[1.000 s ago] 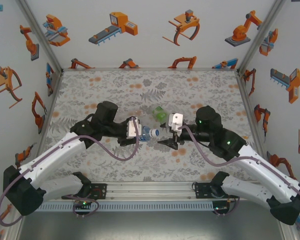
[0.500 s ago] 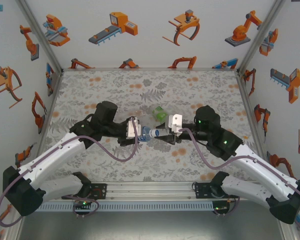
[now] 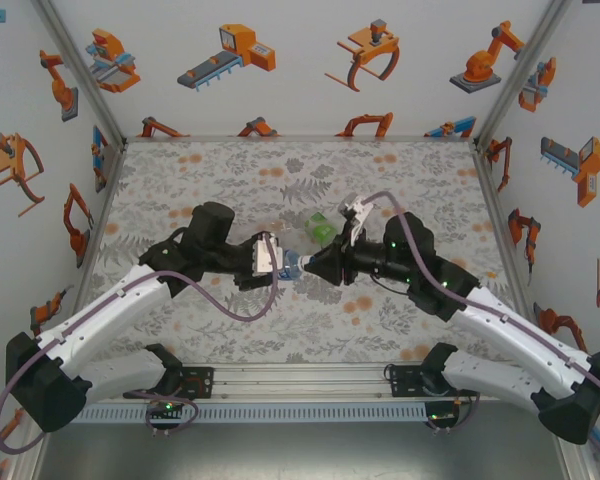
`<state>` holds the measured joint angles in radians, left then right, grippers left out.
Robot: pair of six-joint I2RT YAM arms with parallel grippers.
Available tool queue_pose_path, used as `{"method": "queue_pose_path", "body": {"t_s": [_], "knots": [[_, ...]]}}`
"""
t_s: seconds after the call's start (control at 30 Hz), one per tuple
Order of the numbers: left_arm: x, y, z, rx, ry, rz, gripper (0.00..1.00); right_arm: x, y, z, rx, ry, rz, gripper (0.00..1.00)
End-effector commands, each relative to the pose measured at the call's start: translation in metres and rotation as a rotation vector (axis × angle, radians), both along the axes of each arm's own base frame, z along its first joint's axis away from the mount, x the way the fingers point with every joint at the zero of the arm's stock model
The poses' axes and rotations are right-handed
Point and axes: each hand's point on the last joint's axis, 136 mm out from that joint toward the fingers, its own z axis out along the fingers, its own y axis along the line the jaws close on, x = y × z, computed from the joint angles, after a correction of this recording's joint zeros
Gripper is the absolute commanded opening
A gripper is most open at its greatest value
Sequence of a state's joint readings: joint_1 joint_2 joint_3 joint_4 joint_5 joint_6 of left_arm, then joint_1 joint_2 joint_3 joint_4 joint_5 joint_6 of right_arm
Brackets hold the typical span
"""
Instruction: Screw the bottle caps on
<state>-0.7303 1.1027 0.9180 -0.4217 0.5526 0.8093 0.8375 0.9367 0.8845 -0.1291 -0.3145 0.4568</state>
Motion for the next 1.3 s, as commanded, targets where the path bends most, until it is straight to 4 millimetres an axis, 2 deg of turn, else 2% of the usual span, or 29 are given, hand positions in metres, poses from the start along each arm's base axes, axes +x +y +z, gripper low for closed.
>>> {"method": "queue_pose_path", "body": {"t_s": [0.0, 0.1, 0.17, 0.27, 0.4, 0.53, 0.6, 0.7, 0.83, 0.93, 1.0, 1.13, 1.27], "knots": [[-0.006, -0.007, 0.012, -0.049, -0.018, -0.046, 0.0, 0.03, -0.021, -0.033, 0.142, 0.554, -0.399, 0.08], [-0.002, -0.008, 0.01, -0.044, -0.015, -0.035, 0.0, 0.029, -0.023, -0.059, 0.234, 0.834, -0.52, 0.08], [-0.002, -0.008, 0.009, -0.042, -0.007, -0.036, 0.0, 0.033, -0.013, -0.055, 0.329, 0.863, -0.485, 0.08], [-0.004, -0.01, 0.01, -0.045, 0.0, -0.047, 0.0, 0.033, -0.007, -0.051, 0.32, 0.848, -0.451, 0.12], [-0.005, -0.01, 0.009, -0.045, 0.004, -0.055, 0.0, 0.032, -0.005, -0.025, 0.253, 0.669, -0.366, 0.3], [-0.006, -0.009, 0.009, -0.044, 0.004, -0.057, 0.0, 0.028, -0.019, -0.002, 0.108, 0.41, -0.314, 0.55], [-0.006, -0.009, 0.009, -0.041, 0.005, -0.057, 0.0, 0.026, -0.026, 0.009, 0.04, 0.269, -0.287, 0.6], [-0.007, -0.008, 0.01, -0.041, 0.002, -0.057, 0.0, 0.021, -0.032, 0.026, -0.032, 0.061, -0.225, 0.63], [-0.008, -0.007, 0.011, -0.046, -0.006, -0.062, 0.0, 0.006, -0.028, 0.042, -0.148, -0.248, -0.046, 0.63], [-0.011, -0.007, 0.012, -0.05, -0.004, -0.072, 0.0, -0.012, -0.02, 0.045, -0.219, -0.456, 0.127, 0.62], [-0.012, -0.007, 0.013, -0.055, -0.002, -0.079, 0.0, -0.025, -0.014, 0.041, -0.261, -0.599, 0.253, 0.61], [-0.013, -0.007, 0.011, -0.051, 0.006, -0.086, 0.0, -0.027, -0.008, 0.027, -0.308, -0.726, 0.328, 0.59], [-0.015, -0.007, 0.011, -0.049, 0.009, -0.088, 0.0, -0.047, 0.0, 0.029, -0.228, -0.773, 0.442, 0.59]]}}
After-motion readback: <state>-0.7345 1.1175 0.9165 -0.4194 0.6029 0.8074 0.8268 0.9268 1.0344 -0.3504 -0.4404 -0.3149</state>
